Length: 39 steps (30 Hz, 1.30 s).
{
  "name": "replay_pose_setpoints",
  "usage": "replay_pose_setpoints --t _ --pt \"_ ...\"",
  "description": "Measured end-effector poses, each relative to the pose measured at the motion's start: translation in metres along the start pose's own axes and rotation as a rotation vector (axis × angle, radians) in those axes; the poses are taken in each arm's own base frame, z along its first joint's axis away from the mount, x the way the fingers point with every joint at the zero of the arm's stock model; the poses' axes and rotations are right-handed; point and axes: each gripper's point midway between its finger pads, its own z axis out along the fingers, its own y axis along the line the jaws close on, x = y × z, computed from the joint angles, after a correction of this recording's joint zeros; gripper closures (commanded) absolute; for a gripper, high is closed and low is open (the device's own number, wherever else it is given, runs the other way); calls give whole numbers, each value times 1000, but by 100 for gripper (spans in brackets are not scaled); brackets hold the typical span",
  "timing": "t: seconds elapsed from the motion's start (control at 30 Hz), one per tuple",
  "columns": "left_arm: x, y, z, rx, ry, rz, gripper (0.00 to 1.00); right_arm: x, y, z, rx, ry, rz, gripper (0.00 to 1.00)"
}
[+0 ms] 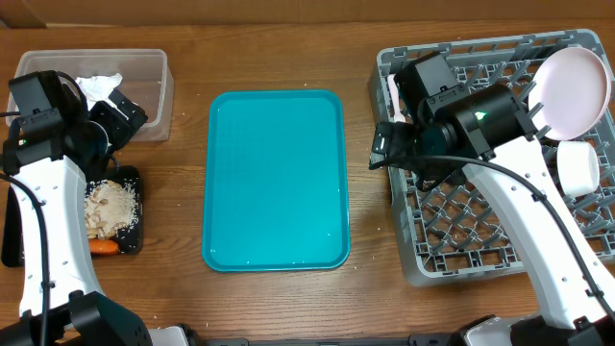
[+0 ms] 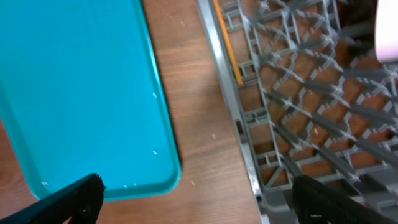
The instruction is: Sort waste into correct bins and load items into the dishwasher rack
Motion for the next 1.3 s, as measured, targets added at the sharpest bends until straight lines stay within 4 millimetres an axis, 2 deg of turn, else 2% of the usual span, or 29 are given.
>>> replay_pose_setpoints --t 0.2,0.4,0.47,0.6,0.67,0.7,0.73,0.83,0.9,1.0,1.07,1.13,1.2,1.27,1.3 --pt "0 0 0 0 0 0 0 3 -3 1 17 13 5 0" --pt "0 0 0 -1 0 0 0 20 -15 -1 64 86 2 0" --pt "0 0 0 0 0 0 0 14 -9 0 39 61 2 0" --pt "0 0 0 -1 0 0 0 -16 14 -2 -62 -72 -62 0" --pt "0 0 0 0 0 0 0 -31 26 -10 -133 -170 -102 0" --pt "0 0 0 -1 0 0 0 -39 33 -22 -186 -246 -127 0" --pt "0 0 0 0 0 0 0 -39 33 -28 -200 -266 -138 0" --pt "0 0 0 0 0 0 0 -25 18 -66 -276 -410 -178 0" --pt "0 0 0 0 1 0 0 -24 7 -75 -315 -494 -166 0" --pt "0 -1 0 3 0 0 0 -17 -34 -55 -335 -592 -80 0" --pt "1 -1 0 6 4 0 0 -23 -40 -41 -406 -725 -89 0" --pt "1 -1 0 5 3 0 0 -10 -50 -20 -444 -804 -131 0" --pt "1 -1 0 5 4 0 0 -3 -48 -19 -486 -900 -178 0" --pt "1 -1 0 5 4 0 0 17 -51 -13 -522 -1001 -228 0" --pt "1 -1 0 5 4 0 0 20 -52 -11 -525 -1021 -236 0"
